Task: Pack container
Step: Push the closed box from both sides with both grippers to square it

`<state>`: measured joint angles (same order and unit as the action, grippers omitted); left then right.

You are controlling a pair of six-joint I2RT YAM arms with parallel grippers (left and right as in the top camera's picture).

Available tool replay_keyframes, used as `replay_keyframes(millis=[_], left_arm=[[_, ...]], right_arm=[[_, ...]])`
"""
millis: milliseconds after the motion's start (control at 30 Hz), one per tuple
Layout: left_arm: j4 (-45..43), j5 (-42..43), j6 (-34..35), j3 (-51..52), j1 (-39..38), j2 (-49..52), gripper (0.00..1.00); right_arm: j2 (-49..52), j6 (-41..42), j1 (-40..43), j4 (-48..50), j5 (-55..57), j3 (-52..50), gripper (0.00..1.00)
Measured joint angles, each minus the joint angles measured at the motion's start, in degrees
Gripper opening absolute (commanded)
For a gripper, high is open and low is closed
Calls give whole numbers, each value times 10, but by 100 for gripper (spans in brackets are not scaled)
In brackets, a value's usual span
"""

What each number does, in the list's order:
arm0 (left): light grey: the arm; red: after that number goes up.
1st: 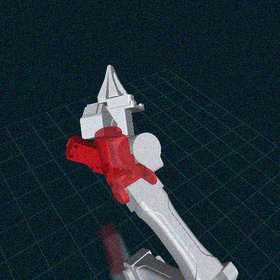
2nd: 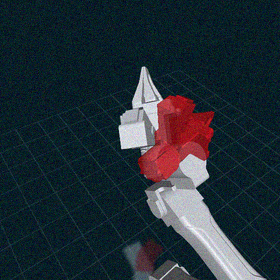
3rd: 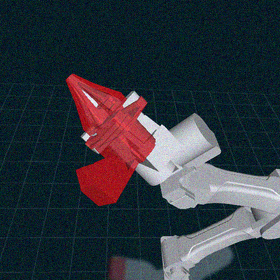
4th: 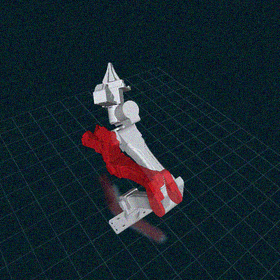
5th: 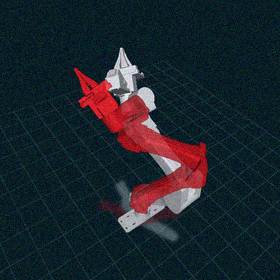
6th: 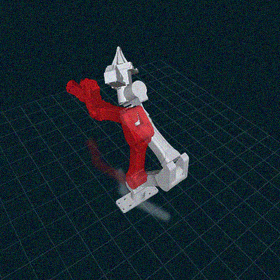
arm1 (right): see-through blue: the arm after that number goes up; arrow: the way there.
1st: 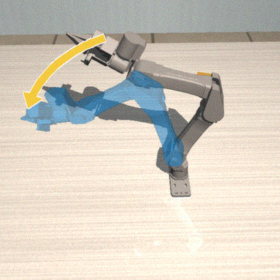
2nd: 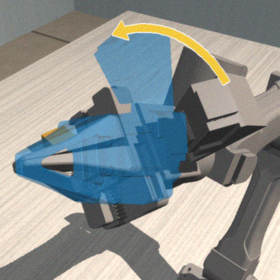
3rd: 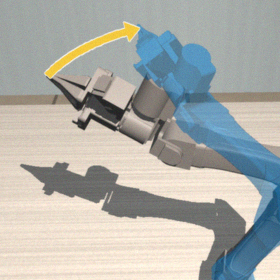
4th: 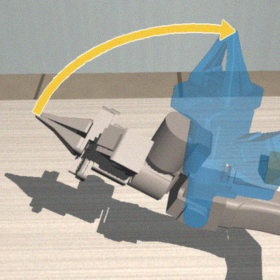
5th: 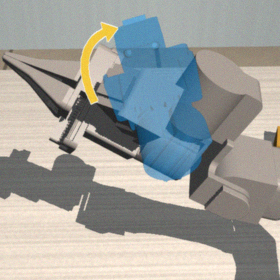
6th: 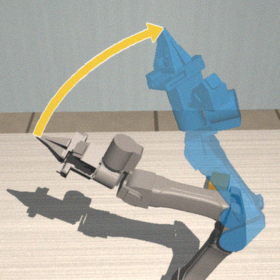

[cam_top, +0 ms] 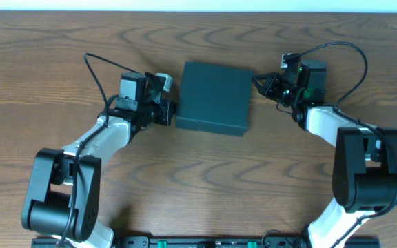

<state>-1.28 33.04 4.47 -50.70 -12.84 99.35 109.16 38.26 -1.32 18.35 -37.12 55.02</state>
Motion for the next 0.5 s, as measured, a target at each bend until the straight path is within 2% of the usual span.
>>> replay_keyframes(millis=[133,500], left_arm=[[36,0,-13,0,-8,0,7],[40,2,-19,0,-8,0,6]], right_arm=[[0,1,-1,12,-9,0,1],[0,1,-2,11,-15,0,1]])
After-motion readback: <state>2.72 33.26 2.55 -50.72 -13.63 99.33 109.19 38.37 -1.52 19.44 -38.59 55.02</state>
